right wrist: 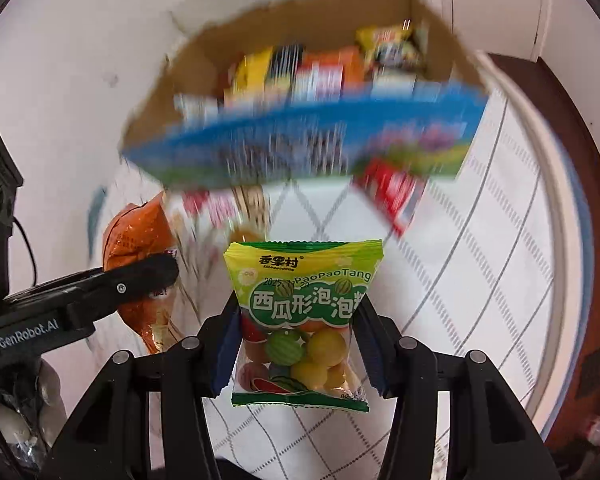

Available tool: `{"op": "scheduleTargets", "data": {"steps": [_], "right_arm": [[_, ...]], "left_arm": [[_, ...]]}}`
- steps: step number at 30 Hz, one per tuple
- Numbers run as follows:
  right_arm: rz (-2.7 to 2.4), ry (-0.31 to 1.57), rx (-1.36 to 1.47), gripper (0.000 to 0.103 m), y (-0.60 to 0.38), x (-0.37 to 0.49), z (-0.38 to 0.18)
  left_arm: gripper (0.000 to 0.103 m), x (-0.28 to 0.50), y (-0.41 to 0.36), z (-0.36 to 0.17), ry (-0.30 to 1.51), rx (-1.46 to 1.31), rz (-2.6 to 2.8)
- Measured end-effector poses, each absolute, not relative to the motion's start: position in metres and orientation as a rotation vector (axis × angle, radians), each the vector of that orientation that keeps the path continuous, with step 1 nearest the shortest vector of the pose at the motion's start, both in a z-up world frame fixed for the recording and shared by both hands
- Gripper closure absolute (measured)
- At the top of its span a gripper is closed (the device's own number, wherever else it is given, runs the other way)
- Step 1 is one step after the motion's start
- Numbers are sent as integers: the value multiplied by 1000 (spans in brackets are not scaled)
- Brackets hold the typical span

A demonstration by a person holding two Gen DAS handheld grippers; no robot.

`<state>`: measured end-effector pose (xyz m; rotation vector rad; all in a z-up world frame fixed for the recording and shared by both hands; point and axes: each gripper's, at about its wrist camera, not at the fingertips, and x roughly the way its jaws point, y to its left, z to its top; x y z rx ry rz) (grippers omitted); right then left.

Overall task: Organize snacks
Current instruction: 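Carry the orange packet and green candy bag into the box, open both tools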

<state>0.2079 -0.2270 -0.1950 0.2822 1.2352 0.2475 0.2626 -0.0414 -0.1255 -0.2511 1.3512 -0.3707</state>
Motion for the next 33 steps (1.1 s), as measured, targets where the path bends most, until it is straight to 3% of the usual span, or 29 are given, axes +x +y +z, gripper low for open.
{"op": "scheduleTargets", "data": {"steps": [8, 17, 19, 20, 21, 23, 33], "right_arm": [[199, 1086, 256, 48, -243, 296, -142], [132, 1158, 206, 48, -258, 371, -167], [114, 1211, 222, 42, -262, 378, -182], [109, 1224, 231, 26, -262, 379, -188], [111, 1228, 238, 14, -262, 381, -194], [99, 1222, 226, 8, -260, 380, -196], [60, 1209, 159, 5, -254, 372, -184]], "left_arm": [[57, 365, -98, -87, 1306, -152, -411], [56, 425, -122, -153, 1484, -153, -379], [55, 428, -124, -171, 1542, -147, -366], [44, 429, -123, -176, 1556, -153, -353], [21, 429, -122, -180, 1556, -153, -340], [7, 428, -121, -181, 1542, -134, -317], [7, 411, -113, -150, 1424, -102, -272]]}}
